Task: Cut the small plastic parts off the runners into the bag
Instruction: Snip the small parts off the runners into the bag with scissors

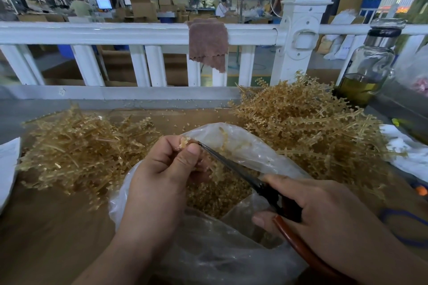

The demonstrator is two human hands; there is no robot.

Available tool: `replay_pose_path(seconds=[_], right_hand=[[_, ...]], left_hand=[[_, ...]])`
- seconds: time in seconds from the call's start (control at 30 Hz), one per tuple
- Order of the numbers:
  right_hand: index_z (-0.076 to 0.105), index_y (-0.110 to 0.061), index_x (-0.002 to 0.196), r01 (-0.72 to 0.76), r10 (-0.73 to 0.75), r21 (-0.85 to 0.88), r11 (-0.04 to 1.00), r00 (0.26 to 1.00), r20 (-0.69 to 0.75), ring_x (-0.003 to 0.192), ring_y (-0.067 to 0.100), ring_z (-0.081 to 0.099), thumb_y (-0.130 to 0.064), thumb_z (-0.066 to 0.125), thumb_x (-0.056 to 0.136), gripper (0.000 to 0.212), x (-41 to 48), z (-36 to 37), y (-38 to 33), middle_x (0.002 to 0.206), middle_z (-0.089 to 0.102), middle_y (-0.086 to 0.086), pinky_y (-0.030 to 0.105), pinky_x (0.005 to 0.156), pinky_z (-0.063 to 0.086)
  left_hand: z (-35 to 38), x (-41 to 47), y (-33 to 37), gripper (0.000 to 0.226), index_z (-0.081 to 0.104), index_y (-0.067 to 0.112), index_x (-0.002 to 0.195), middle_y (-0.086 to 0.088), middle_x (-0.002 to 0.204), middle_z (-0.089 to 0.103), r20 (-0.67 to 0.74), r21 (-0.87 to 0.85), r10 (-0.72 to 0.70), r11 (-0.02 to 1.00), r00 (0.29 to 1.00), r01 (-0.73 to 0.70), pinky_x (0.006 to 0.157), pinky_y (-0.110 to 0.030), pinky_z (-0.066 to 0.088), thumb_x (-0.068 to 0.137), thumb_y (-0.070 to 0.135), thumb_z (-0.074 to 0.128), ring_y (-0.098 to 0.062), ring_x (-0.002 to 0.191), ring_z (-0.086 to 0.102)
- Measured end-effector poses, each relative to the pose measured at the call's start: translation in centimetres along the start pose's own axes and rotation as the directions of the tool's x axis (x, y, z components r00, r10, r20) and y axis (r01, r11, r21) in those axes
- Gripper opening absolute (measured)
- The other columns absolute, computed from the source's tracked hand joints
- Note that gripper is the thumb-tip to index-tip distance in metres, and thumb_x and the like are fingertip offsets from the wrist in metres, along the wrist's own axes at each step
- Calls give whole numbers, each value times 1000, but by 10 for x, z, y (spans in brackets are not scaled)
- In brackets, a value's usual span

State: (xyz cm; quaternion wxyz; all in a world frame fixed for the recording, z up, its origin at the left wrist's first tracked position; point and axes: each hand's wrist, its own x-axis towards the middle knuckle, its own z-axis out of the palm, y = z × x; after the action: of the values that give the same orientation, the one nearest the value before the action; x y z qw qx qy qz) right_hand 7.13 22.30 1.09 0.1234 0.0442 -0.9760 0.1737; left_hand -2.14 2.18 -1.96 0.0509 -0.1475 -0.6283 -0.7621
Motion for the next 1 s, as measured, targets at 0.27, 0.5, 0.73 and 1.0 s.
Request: replay_pose_path(seconds=[0.27,0.5,0.73,1.0], right_hand=[[45,-44,120,-21,20,40,999,999,25,80,0,65,-99,18,66,82,0,-2,1,91,69,-21,23,60,55],[46,-43,123,-18,17,46,999,999,35,77,0,66,-94,27,72,74,0,-4,-2,88,70,-21,23,58,55],[50,-41,119,-31,30,42,999,999,30,77,1,64,-96,33,66,78,-1,-5,-1,86,69,-21,23,58,53],[50,-38,118,10,-10,41,999,1000,0,75,-1,65,-94,29,72,75,-1,-4,2,85,70,-18,24,57,54]], left_hand=[[0,2,-1,22,66,13,77,-9,77,69,45,-44,12,999,999,-10,68,-23,55,90,31,65,-17,73,65],[-1,3,1,19,66,18,74,-7,74,67,61,-24,34,999,998,-33,66,-22,54,89,29,64,-17,72,64],[-3,3,-1,13,66,19,75,-8,72,67,56,-9,48,999,997,-48,66,-23,54,86,27,66,-17,69,63],[-3,1,-1,22,69,19,77,-3,71,67,54,19,69,997,996,-71,67,-21,53,78,41,68,-14,70,63]])
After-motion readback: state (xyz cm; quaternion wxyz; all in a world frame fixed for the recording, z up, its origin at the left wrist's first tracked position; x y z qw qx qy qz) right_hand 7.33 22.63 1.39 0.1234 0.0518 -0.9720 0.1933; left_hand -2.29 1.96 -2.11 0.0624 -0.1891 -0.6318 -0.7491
